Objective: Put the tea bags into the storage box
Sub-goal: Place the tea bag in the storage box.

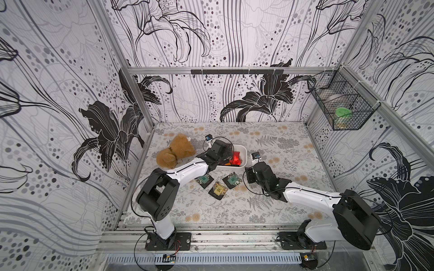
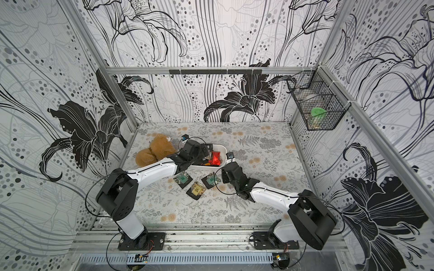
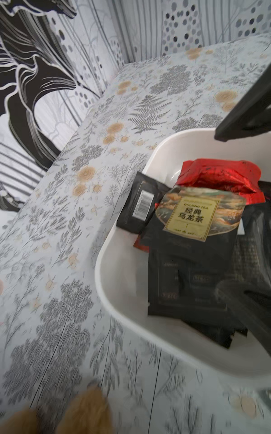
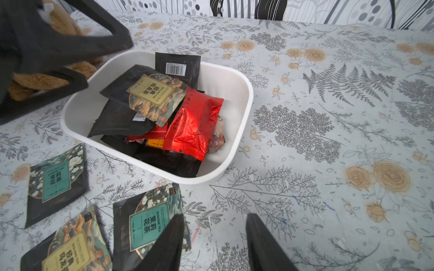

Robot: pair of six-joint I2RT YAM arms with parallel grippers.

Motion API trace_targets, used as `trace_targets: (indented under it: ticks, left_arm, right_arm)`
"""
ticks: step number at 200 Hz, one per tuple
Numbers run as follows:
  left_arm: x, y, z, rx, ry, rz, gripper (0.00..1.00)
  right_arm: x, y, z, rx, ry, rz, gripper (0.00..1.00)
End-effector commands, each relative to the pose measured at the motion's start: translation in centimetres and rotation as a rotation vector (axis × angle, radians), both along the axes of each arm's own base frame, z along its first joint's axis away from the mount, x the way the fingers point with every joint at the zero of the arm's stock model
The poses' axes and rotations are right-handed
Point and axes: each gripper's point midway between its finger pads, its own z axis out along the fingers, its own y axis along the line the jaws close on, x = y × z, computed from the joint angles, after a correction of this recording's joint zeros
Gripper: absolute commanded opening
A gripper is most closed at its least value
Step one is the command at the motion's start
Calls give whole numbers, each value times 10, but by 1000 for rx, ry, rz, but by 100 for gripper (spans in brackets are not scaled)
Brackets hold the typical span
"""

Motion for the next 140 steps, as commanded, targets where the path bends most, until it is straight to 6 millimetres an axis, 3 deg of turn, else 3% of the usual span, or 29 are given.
trace_targets:
  ticks: [1,17,36,74,94,104,140]
  left_arm:
    - [-17,34,33,20,-79,67,100]
    - [-37,39,41,-34,-105,47,99]
    - [-62,42,35,-97,-85,11,96]
    - [-120,31,-4,-254,-7,-98,84]
    - [-150,32,-28,-258,51,-96,77]
    - [-164,32,-40,-259,71,-101,73]
    - [-192,35,-65,-304,106,-91,59]
  right_arm:
    - [-3,11,6,47,-2,57,50]
    - [-7,25,4,70,15,128,50]
    - [-17,51,-1,105,56,268,51]
    - [-32,96,-25,106,193,466,50]
    - [-44,118,-41,-17,237,531,45]
    - [-50,129,-59,-73,274,568,41]
    - [-56,139,-74,-114,320,599,28]
